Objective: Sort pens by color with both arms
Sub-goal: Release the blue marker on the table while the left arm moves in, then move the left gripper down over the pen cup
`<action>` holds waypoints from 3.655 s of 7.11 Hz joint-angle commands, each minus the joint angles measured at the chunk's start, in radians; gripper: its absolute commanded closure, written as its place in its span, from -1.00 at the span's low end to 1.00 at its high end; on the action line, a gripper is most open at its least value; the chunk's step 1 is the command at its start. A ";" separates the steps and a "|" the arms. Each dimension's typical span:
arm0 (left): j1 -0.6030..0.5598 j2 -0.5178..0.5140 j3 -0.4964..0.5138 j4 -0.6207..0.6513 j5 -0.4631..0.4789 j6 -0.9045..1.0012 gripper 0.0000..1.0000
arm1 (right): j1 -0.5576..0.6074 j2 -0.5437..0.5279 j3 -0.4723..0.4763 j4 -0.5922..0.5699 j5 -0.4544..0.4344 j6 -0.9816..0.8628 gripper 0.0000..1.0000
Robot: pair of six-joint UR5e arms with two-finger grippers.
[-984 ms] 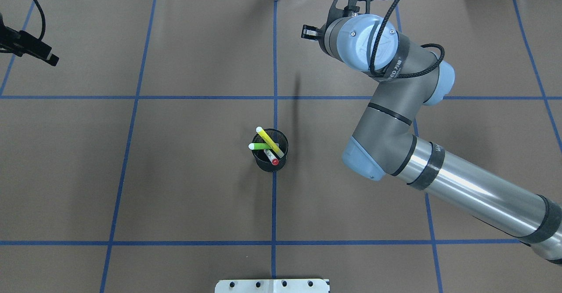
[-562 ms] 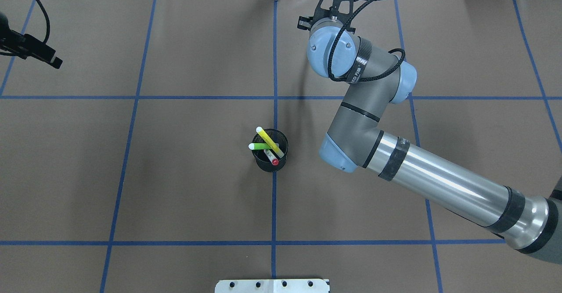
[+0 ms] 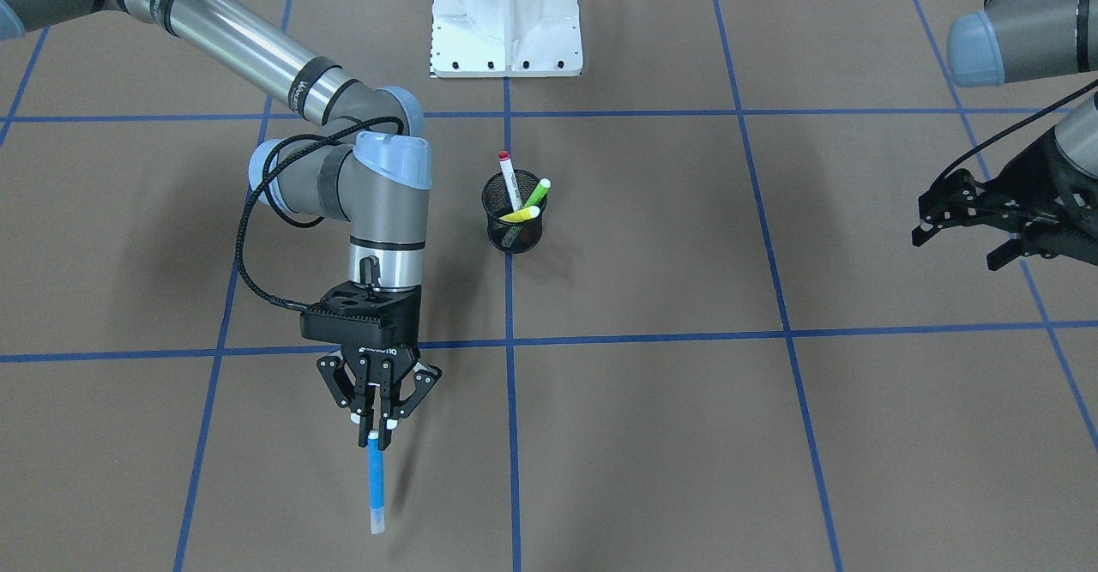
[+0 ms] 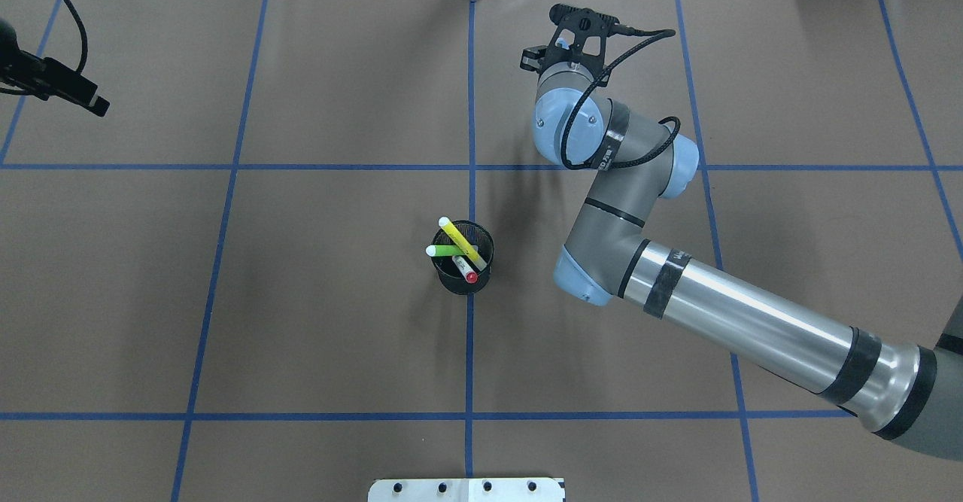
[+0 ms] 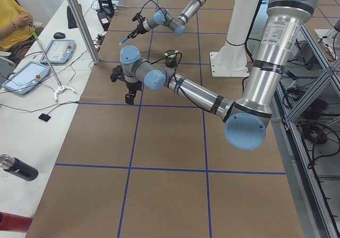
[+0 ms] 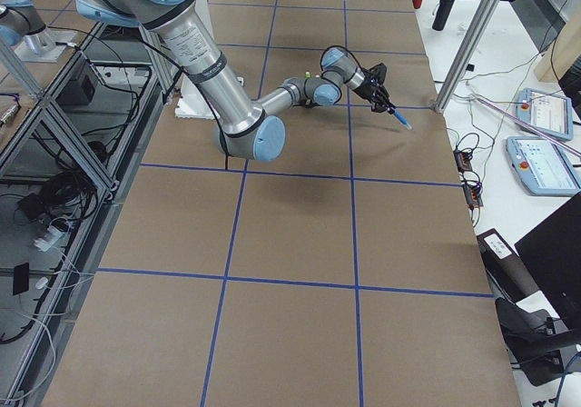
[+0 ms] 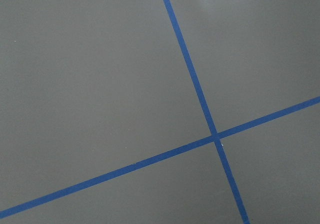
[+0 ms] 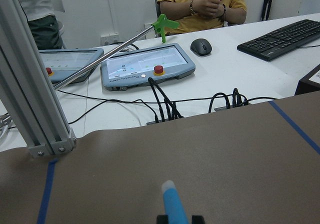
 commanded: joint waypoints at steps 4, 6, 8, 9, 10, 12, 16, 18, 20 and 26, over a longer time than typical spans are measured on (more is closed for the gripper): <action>-0.001 -0.018 -0.003 0.000 0.000 -0.018 -1.00 | -0.023 0.001 -0.014 0.052 0.017 0.046 -0.90; 0.000 -0.029 -0.012 -0.002 0.000 -0.061 -1.00 | 0.029 0.004 0.015 0.050 0.195 0.050 -0.95; 0.040 -0.079 -0.020 0.004 0.002 -0.235 -1.00 | 0.091 -0.002 0.027 0.018 0.450 0.026 -0.97; 0.083 -0.119 -0.022 0.004 0.006 -0.348 -1.00 | 0.136 -0.003 0.065 -0.066 0.610 -0.032 -0.97; 0.132 -0.165 -0.022 0.006 0.009 -0.451 -1.00 | 0.176 -0.020 0.128 -0.180 0.725 -0.102 -0.97; 0.270 -0.263 -0.022 0.009 0.043 -0.707 -1.00 | 0.252 -0.065 0.197 -0.310 0.922 -0.218 -0.98; 0.486 -0.385 -0.022 0.026 0.101 -1.024 -1.00 | 0.319 -0.163 0.361 -0.557 0.990 -0.480 -0.98; 0.603 -0.458 -0.022 0.155 0.240 -1.170 -1.00 | 0.325 -0.186 0.383 -0.554 0.998 -0.485 -0.98; 0.640 -0.534 -0.008 0.319 0.247 -1.182 -1.00 | 0.325 -0.194 0.391 -0.553 1.001 -0.485 -0.98; 0.671 -0.663 0.182 0.316 0.244 -1.186 0.20 | 0.323 -0.198 0.397 -0.551 0.999 -0.485 -0.98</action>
